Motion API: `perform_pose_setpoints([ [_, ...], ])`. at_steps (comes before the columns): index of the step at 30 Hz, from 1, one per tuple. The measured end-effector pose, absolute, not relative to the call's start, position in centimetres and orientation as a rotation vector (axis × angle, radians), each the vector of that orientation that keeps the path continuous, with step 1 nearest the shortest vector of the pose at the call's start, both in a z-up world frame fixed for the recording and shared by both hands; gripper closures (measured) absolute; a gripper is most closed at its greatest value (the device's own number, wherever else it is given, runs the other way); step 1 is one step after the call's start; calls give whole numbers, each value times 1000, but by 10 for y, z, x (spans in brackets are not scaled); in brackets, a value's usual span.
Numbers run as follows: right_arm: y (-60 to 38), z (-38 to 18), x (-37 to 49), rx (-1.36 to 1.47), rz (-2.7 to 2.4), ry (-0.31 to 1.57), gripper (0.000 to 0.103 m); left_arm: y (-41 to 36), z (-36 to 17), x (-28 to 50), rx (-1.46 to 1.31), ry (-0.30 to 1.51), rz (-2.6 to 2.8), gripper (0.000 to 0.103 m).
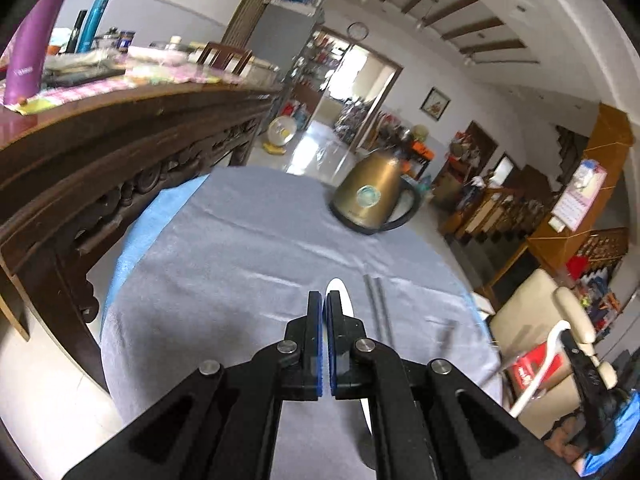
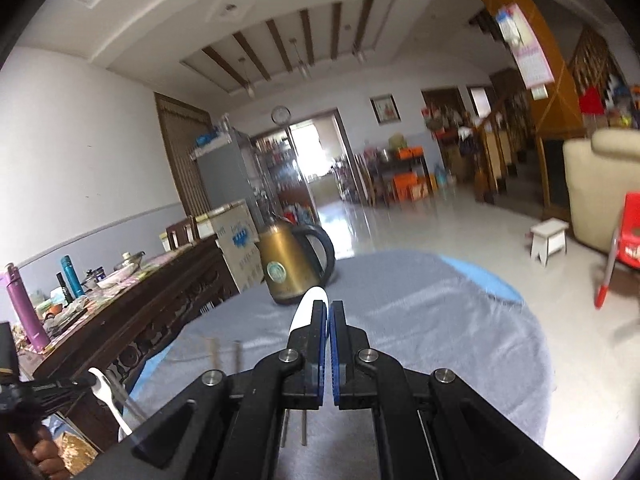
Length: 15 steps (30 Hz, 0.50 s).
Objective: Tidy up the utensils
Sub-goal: 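Lift both white spoons and carry them above the metal cup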
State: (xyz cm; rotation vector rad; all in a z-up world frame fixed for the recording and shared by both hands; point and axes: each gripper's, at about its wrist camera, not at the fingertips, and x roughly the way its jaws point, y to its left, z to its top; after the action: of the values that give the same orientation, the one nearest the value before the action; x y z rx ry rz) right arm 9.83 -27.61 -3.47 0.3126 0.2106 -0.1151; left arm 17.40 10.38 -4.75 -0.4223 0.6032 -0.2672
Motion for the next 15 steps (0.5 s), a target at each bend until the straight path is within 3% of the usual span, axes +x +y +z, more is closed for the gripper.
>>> perform_pose_setpoints([
  [15,-194,-45,89,108,-124,111,100,31,-2,112,-234,344,-327,101],
])
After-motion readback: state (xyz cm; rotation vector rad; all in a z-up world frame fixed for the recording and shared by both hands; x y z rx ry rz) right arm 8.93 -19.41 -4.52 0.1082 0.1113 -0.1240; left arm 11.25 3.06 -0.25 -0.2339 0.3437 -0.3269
